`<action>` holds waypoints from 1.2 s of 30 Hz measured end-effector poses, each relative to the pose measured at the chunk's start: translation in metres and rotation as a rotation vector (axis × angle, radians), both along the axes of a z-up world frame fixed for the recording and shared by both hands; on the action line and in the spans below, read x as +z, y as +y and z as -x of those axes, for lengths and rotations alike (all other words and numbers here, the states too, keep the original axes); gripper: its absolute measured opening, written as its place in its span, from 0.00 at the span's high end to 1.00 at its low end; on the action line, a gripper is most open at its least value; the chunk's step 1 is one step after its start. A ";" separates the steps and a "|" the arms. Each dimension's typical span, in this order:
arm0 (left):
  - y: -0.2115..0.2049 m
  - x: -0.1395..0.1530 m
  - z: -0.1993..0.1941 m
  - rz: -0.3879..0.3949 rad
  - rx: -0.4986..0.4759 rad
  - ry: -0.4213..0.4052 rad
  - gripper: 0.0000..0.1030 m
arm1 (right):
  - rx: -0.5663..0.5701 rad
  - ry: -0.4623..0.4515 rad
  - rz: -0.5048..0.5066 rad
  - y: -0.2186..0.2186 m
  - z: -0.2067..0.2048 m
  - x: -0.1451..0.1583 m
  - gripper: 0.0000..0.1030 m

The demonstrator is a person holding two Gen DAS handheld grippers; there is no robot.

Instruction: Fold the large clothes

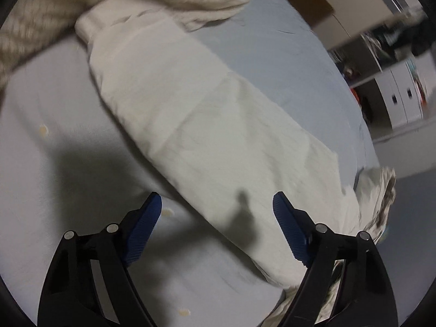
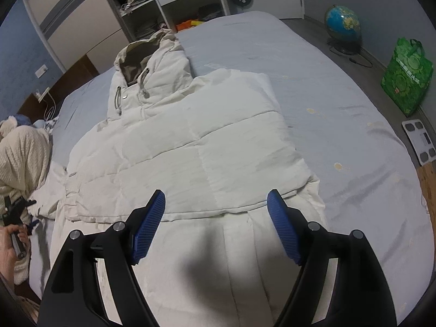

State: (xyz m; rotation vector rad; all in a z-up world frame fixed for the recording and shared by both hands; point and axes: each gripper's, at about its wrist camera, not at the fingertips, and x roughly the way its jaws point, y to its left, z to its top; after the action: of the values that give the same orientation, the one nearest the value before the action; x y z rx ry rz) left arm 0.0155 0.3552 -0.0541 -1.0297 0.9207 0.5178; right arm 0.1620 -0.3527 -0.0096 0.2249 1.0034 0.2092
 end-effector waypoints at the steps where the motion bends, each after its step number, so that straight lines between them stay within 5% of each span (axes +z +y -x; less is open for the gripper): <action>1: 0.004 -0.006 0.002 0.028 0.018 -0.003 0.23 | -0.004 0.003 0.001 -0.001 -0.001 -0.001 0.29; 5: 0.014 -0.015 0.004 0.048 0.037 -0.042 0.25 | -0.003 0.017 0.014 0.001 -0.005 -0.006 0.29; 12: 0.020 -0.015 -0.004 0.027 0.008 -0.090 0.83 | 0.006 0.028 0.026 0.005 -0.008 -0.012 0.29; 14: 0.018 -0.008 -0.004 0.006 0.015 -0.114 0.92 | 0.005 0.029 0.024 0.004 -0.009 -0.012 0.29; 22: -0.020 0.067 -0.016 -0.213 -0.073 -0.215 0.96 | 0.017 0.017 -0.005 0.005 -0.009 -0.010 0.29; 27: -0.066 0.107 -0.023 -0.271 -0.137 -0.317 0.96 | 0.012 0.009 -0.037 0.004 -0.008 -0.007 0.29; 36: -0.186 0.143 -0.053 -0.397 -0.407 -0.395 0.96 | 0.005 -0.008 -0.084 0.000 -0.002 0.001 0.29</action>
State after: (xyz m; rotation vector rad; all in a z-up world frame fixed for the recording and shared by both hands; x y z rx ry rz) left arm 0.0685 0.1692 0.0893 -0.5348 0.6157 0.1342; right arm 0.1639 -0.3522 -0.0091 0.2982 0.9884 0.2573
